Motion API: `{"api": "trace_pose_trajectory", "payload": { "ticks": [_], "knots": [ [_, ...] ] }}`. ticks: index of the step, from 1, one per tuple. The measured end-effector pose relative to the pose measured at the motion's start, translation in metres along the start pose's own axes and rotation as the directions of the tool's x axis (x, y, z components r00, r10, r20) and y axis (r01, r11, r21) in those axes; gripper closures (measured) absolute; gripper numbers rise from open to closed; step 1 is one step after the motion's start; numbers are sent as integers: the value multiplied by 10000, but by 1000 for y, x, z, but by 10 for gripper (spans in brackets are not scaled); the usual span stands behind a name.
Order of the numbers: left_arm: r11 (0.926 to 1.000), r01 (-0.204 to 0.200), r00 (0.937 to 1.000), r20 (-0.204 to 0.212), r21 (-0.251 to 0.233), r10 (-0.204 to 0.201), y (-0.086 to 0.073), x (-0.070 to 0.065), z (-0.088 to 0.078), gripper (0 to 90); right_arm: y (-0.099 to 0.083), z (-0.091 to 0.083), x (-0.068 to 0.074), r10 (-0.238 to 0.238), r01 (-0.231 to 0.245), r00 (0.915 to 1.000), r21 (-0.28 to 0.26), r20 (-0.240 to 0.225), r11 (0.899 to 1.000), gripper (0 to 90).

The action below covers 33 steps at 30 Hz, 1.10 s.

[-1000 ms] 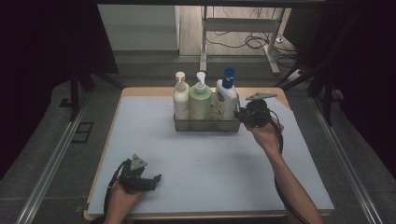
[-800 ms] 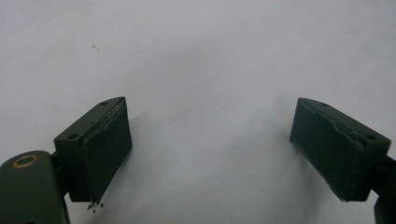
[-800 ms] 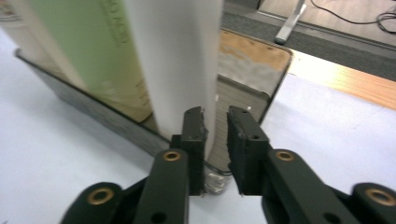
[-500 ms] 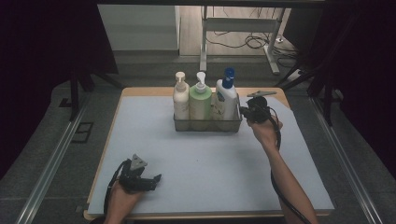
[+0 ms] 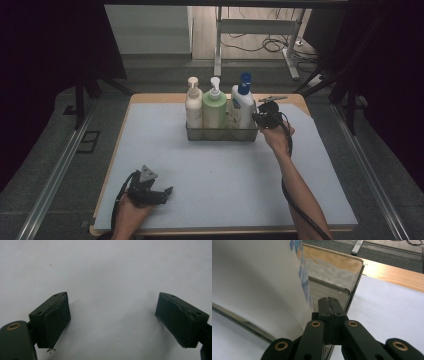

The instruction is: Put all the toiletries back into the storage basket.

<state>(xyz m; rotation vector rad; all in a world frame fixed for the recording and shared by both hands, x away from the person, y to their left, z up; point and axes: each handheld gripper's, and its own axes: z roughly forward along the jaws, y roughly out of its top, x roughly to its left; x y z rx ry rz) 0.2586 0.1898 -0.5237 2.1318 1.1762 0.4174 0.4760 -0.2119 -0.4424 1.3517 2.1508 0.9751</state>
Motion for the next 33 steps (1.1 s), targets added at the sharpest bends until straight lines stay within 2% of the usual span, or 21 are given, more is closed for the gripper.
{"api": "trace_pose_trajectory", "payload": {
  "ticks": [9, 18, 23, 26, 33],
  "knots": [
    [10000, -14, 10000, 0, 2, 14, 0, 0, 0, 121, 2, 10, 7, -47, 48, 10000, 198, -54, 9998, 895],
    [10000, 4, 10000, 5, 2, -4, 0, 0, 0, 121, -1, 12, 7, 52, -47, 9999, 287, -161, 9996, 894],
    [10000, -11, 10000, 3, 4, 11, 0, 0, 0, 121, -1, 13, 11, 14, 0, 9991, 331, -413, 9995, 894],
    [10000, -10, 10000, 0, 3, 10, 0, 0, 0, 121, 0, 14, 14, -59, 71, 9994, 347, -347, 9994, 894],
    [10000, 1, 10000, 6, 4, -1, 0, 0, 0, 121, -2, 15, 16, 7, 13, 9987, 397, -504, 9992, 894]
  ]
}}
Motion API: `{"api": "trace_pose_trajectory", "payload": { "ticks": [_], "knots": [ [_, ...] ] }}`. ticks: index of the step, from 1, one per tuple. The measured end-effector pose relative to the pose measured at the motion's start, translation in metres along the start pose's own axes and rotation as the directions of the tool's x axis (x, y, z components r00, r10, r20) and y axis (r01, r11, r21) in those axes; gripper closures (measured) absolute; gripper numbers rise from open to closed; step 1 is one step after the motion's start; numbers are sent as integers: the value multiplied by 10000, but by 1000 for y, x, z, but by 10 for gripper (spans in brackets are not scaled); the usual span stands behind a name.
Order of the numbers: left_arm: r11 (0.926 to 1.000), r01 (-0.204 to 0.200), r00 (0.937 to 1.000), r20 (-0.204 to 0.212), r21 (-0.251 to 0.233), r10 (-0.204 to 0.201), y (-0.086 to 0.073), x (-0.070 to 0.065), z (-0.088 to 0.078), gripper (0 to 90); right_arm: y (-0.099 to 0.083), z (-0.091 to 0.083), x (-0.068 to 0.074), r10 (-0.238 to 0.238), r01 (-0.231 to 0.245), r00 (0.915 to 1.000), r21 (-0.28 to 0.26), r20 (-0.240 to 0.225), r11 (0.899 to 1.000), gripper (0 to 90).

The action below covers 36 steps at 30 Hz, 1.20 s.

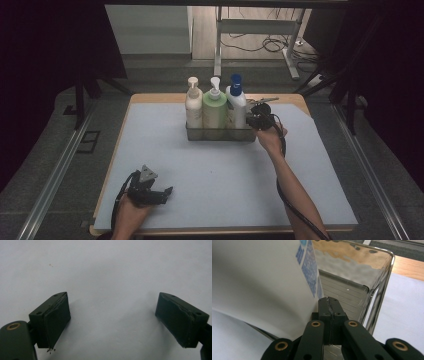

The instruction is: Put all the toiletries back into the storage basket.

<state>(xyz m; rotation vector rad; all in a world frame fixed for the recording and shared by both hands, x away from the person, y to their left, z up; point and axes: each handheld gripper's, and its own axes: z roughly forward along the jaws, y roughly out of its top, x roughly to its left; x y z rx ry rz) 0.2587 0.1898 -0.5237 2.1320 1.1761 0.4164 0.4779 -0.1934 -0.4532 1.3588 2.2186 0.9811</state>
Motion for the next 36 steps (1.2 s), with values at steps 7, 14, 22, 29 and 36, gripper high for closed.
{"api": "trace_pose_trajectory", "payload": {
  "ticks": [7, 14, 22, 29, 36],
  "knots": [
    [10000, -12, 10000, 2, 1, 12, 0, 0, 0, 121, -1, 3, 7, -149, 151, 9997, 80, -211, 9999, 894],
    [10000, 1, 10000, 2, 2, -1, 0, 0, 0, 121, -2, 4, 12, -311, 313, 9992, 93, -243, 9995, 894],
    [10000, 0, 10000, 1, 3, 0, 0, 0, 0, 121, -3, 2, 13, -335, 337, 9991, 66, -271, 9994, 895],
    [10000, -3, 10000, 0, 8, 3, 0, 0, 0, 121, -4, 0, 16, -391, 392, 9990, 68, -234, 9992, 896],
    [10000, 2, 10000, -3, 8, -2, 0, 0, 0, 121, -5, -1, 19, -524, 526, 9983, 92, -263, 9986, 896]
  ]
}}
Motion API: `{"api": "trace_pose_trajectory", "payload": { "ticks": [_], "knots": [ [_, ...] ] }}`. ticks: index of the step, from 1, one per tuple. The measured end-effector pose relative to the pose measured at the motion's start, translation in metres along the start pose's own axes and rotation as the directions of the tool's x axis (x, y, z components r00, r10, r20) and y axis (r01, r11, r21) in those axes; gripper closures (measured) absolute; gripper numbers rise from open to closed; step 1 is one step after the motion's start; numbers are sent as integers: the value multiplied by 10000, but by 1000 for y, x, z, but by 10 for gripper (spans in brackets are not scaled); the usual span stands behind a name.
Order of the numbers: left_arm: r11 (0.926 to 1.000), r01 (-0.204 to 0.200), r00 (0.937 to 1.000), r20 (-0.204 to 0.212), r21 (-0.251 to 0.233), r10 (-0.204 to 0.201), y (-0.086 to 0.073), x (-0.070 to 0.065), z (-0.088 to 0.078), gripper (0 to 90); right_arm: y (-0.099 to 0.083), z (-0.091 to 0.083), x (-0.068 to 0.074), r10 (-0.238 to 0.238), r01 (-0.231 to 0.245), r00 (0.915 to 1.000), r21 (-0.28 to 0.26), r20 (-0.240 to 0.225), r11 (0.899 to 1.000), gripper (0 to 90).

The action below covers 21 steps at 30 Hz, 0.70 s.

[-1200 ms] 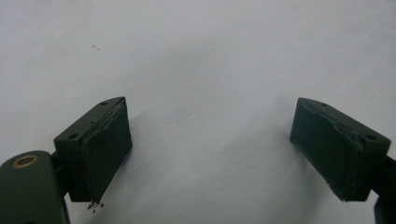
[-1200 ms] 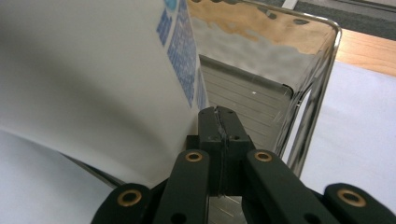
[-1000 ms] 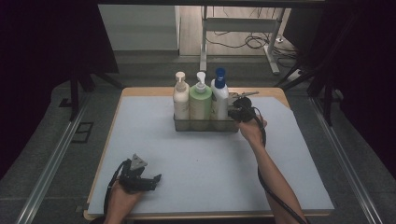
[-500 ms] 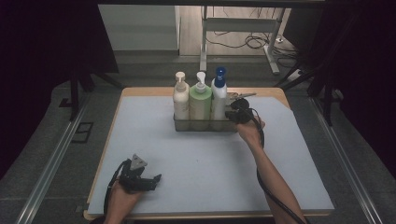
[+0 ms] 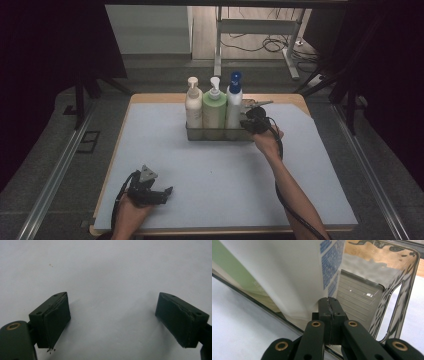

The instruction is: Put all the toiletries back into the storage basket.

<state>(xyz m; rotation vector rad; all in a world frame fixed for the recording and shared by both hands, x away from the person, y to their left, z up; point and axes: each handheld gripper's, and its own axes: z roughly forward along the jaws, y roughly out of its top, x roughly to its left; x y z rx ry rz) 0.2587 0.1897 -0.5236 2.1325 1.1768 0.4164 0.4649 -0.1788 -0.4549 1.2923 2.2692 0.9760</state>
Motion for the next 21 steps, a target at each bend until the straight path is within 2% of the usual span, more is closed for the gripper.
{"api": "trace_pose_trajectory", "payload": {
  "ticks": [12, 15, 21],
  "knots": [
    [10000, 1, 10000, 2, -1, -1, 0, 0, 0, 121, -1, -1, 0, 42, -43, 10000, -49, -29, 10000, 890],
    [10000, -14, 10000, -2, -2, 14, 0, 0, 0, 121, 0, -4, 0, -39, 40, 9999, -118, 122, 9999, 825],
    [10000, -14, 10000, -5, -6, 14, 0, 0, 0, 121, -1, -8, -3, -93, 96, 9998, -166, 161, 9998, 766]
  ]
}}
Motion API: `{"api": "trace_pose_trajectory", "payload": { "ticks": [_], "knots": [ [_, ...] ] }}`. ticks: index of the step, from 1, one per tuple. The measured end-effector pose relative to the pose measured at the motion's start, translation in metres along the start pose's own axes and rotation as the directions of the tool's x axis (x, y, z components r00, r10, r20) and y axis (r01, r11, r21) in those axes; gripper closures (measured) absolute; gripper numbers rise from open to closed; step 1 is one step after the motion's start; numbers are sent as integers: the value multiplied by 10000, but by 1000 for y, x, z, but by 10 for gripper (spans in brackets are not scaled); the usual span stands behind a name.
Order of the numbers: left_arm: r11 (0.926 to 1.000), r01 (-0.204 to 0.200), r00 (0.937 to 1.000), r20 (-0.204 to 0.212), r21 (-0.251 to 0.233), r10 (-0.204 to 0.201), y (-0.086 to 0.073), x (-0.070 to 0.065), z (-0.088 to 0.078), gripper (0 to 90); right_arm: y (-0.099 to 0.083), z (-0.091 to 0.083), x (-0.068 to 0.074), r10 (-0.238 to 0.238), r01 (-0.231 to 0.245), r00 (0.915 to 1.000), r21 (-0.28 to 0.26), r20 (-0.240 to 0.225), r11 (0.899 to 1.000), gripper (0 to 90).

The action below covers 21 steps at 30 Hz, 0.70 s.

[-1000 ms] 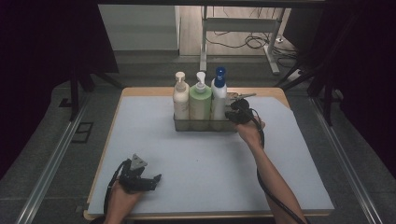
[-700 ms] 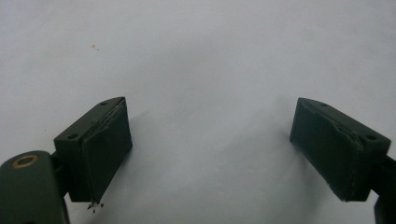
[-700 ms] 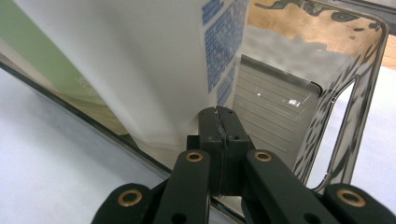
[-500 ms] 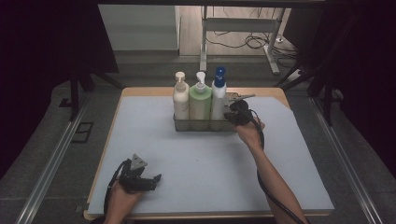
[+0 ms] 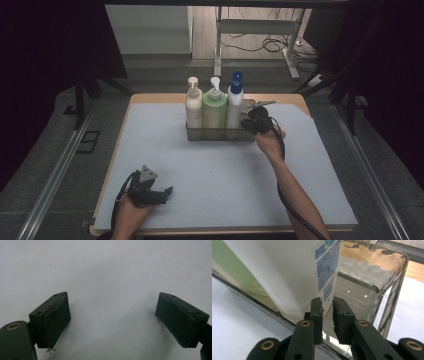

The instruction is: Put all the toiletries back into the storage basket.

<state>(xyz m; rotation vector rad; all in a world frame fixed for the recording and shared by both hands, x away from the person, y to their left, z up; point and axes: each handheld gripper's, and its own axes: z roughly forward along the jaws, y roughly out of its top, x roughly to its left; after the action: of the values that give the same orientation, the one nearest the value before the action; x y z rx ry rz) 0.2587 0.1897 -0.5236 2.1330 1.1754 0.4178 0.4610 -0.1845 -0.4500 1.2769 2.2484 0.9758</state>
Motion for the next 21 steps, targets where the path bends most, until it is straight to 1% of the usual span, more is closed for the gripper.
{"api": "trace_pose_trajectory", "payload": {
  "ticks": [4, 6, 8, 9, 12, 14, 15, 21],
  "knots": [
    [10000, -2, 10000, -1, -1, 2, 0, 0, 0, 121, -2, -2, 0, -104, 104, 9999, -55, 14, 9999, 727],
    [10000, -2, 10000, -2, -1, 2, 0, 0, 0, 121, -2, -4, 0, -134, 134, 9999, -85, 21, 9999, 700],
    [10000, 1, 10000, 0, -5, -1, 0, 0, 0, 121, -3, -6, -1, -158, 158, 9999, -166, -2, 9997, 651],
    [10000, 1, 10000, 0, -5, -1, 0, 0, 0, 121, -3, -6, -1, -158, 158, 9999, -166, -2, 9997, 651],
    [10000, 0, 10000, -1, -5, 0, 0, 0, 0, 121, -3, -9, -1, -215, 214, 9998, -202, -28, 9996, 607],
    [10000, -1, 10000, 0, -3, 1, 0, 0, 0, 121, -3, -12, -1, -243, 240, 9996, -222, -143, 9995, 562],
    [10000, -1, 10000, 0, -3, 1, 0, 0, 0, 121, -3, -12, -1, -243, 240, 9996, -222, -143, 9995, 562],
    [10000, 3, 10000, -1, -7, -3, 0, 0, 0, 121, -3, -19, 0, -393, 383, 9988, -344, -287, 9987, 489]
  ]
}}
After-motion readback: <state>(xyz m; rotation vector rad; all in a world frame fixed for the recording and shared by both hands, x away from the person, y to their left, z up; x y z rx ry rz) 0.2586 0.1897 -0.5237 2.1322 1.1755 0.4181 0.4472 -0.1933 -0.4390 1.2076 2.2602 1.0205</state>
